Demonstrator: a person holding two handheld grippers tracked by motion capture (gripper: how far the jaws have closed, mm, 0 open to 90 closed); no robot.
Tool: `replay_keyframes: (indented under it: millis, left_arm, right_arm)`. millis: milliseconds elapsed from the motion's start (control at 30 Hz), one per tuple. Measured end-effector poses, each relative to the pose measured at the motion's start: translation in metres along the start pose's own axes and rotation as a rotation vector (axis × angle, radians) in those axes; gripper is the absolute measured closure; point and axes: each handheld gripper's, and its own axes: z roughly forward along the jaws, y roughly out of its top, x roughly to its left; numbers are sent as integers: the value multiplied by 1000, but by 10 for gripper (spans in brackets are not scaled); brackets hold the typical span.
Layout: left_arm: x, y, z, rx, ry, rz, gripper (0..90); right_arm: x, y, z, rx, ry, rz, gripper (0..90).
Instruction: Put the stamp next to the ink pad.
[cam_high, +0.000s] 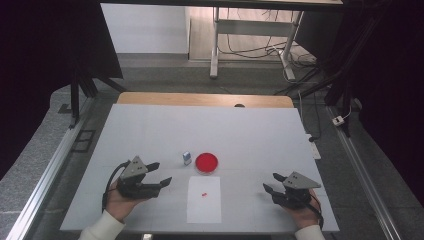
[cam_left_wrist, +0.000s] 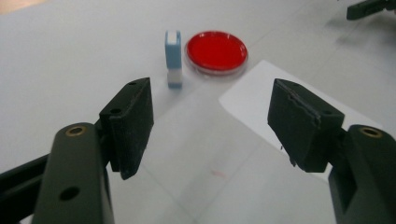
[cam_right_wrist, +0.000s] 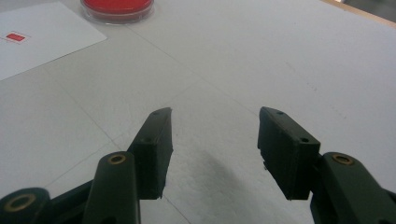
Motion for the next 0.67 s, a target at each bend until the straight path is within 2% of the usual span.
replay_keyframes:
  millis: [267,667]
  left_arm:
    - [5,-21,-13,19,18,-23,314]
    - [9,-24,-13,23,18,-43,315]
  right_arm:
    - [-1,0,-3,-25,1,-3,445]
    - [1,2,-3,-42,14,-20,432]
